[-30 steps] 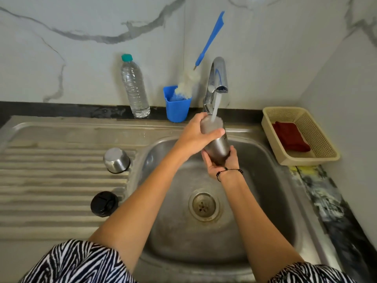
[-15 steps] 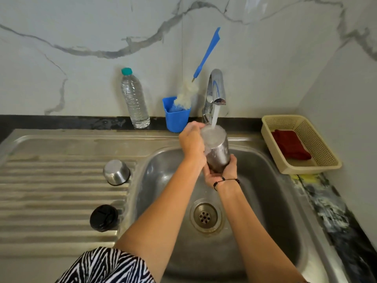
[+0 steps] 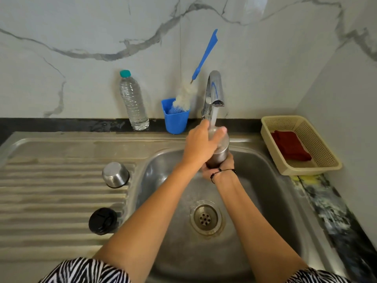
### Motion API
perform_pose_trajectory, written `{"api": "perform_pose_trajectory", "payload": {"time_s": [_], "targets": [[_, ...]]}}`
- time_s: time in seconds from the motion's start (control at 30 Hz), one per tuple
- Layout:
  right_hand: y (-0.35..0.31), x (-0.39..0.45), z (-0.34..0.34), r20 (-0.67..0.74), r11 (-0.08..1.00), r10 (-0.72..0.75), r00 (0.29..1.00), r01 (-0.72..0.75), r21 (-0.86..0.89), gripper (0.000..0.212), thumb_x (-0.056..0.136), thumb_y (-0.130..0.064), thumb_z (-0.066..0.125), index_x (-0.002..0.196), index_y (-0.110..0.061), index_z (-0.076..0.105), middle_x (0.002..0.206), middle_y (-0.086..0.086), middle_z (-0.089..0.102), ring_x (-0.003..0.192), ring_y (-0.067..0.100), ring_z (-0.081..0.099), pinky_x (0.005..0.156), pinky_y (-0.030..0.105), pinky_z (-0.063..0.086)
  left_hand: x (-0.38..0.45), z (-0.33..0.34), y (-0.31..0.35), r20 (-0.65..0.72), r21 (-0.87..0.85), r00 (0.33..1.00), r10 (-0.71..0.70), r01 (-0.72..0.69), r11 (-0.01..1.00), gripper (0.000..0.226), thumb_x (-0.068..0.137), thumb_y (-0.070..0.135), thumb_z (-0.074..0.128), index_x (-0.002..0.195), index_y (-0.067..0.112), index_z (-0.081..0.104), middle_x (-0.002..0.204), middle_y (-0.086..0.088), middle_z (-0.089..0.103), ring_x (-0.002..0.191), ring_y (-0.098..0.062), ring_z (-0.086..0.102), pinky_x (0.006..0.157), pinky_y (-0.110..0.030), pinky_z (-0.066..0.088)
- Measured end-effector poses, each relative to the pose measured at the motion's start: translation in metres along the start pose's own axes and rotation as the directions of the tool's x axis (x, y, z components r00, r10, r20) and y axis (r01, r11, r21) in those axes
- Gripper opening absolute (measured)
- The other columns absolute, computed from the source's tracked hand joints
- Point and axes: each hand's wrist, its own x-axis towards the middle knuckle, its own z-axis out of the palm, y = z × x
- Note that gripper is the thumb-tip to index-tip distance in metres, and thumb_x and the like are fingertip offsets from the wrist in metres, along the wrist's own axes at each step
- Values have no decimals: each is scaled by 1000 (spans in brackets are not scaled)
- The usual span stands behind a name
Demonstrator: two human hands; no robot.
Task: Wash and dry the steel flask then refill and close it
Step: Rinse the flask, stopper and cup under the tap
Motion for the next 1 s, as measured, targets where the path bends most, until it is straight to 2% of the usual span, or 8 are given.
{"api": "perform_pose_trajectory", "payload": {"time_s": [0.13, 0.23, 0.47, 0.6, 0.7, 0.8, 0.9, 1.0], "targets": [[7, 5, 0, -48, 1000, 17, 999, -17, -1, 47, 85, -52, 53, 94, -6, 59, 88, 16, 61, 76, 31, 61, 72, 40, 55, 11, -1, -7, -115, -291, 959, -258, 216, 932, 35, 100, 21, 46, 71, 4, 56, 62, -1, 50, 63, -13, 46, 64, -32, 38], [0, 8, 4, -8, 999, 41, 999, -41, -11, 48, 86, -53, 49, 95, -7, 57, 84, 15, 61, 72, 29, 59, 53, 33, 55, -5, 4, -9, 2, -652, 957, -291, 221, 725, 18, 93, 24, 56, 82, 12, 63, 94, -10, 69, 88, -20, 61, 79, -36, 51], [-3, 17, 4, 7, 955, 28, 1000, -24, -295, 46, 88, -48, 47, 114, -11, 56, 102, 14, 65, 91, 29, 62, 67, 37, 54, -14, 12, -16, -19, -692, 937, -348, 239, 682, 13, 87, 14, 65, 96, 23, 59, 100, 2, 60, 96, -16, 57, 71, -22, 48], [-3, 13, -9, 109, 680, -172, 979, 198, -706, 60, 94, -58, 24, 113, -13, 58, 101, 10, 65, 92, 24, 62, 90, 41, 49, -2, 9, -6, -42, -730, 899, -435, 270, 628, 10, 92, 14, 58, 83, 18, 58, 86, 3, 56, 82, -11, 54, 62, -19, 45], [-4, 4, -15, 315, 282, -417, 852, 451, -847, 77, 84, -71, 10, 129, -24, 50, 130, 2, 55, 123, 19, 47, 109, 41, 33, 14, 3, -1, 31, -794, 858, -513, 333, 508, 20, 96, 21, 54, 78, 14, 58, 79, -6, 55, 76, -22, 52, 66, -32, 46], [-7, -7, -18, 534, 36, -553, 639, 659, -751, 56, 96, -52, 16, 106, -16, 57, 101, 0, 62, 97, 15, 56, 83, 26, 43, 28, -3, 9, 218, -784, 799, -561, 485, 386, 26, 99, 27, 47, 95, 9, 64, 88, -10, 67, 81, -25, 63, 77, -38, 51], [-5, -18, -11, 540, -94, -699, 469, 688, -720, 42, 100, -38, 21, 78, -15, 49, 70, -2, 53, 68, 13, 50, 66, 31, 39, 33, 0, 17, 250, -770, 766, -592, 528, 359, 28, 99, 29, 45, 93, 10, 65, 95, -12, 70, 87, -28, 66, 83, -39, 52], [-3, -17, 4, 432, -8, -781, 452, 683, -730, 47, 101, -35, 24, 60, -20, 42, 59, -2, 48, 62, 19, 47, 67, 39, 40, 23, 9, 17, 116, -759, 854, -507, 405, 510, 17, 94, 27, 51, 83, 17, 58, 86, -6, 61, 87, -23, 59, 83, -37, 48]]}}
